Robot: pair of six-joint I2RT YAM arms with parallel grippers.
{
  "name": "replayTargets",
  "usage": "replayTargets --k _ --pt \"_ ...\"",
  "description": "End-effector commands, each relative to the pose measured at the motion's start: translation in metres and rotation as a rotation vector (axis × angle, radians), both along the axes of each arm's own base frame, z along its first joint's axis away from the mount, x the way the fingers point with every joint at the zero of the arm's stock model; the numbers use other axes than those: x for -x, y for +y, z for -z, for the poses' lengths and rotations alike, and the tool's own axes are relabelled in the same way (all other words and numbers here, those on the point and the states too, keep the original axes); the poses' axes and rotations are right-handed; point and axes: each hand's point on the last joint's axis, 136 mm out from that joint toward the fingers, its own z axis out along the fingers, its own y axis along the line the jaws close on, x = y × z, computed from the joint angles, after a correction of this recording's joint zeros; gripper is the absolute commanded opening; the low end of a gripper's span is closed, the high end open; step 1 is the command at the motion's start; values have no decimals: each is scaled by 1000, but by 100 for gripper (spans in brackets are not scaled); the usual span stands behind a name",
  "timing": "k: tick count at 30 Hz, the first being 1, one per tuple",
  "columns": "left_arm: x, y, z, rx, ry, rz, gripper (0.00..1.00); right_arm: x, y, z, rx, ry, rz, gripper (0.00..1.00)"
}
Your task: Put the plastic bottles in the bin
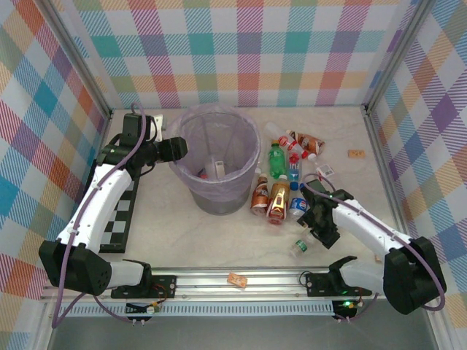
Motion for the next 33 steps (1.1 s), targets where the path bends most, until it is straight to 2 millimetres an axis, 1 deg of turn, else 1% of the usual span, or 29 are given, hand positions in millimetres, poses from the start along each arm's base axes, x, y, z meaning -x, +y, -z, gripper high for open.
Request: replayTargets --k 1,5,10,13,18,23,26,29,31,33 --pt "1 5 5 -29 12 0 70 0 0 0 -3 13 7 77" --pt "1 5 6 -29 17 3 70 -1 0 -4 -5 6 2 73" --pt "1 6 5 -33 14 0 70 -3 0 -16 2 2 -29 72" --pt "3 7 5 -37 12 -1 70 -5 0 -23 1 -9 -43 69" --pt "1 5 4 -25 11 0 70 -12 2 -41 0 -47 -64 66" --pt "3 5 4 -25 12 1 69 -14 1 -62 -7 -94 -84 62" --pt "2 5 4 -25 12 2 70 -17 -2 -72 8 -119 -109 62" --pt "2 4 4 -20 12 4 70 -14 -2 -68 13 -86 -124 64" --pt "3 4 3 -21 9 3 70 -13 0 -59 9 -62 -138 68" --pt "3 5 3 -23 8 3 70 -14 2 -49 8 -38 -145 70"
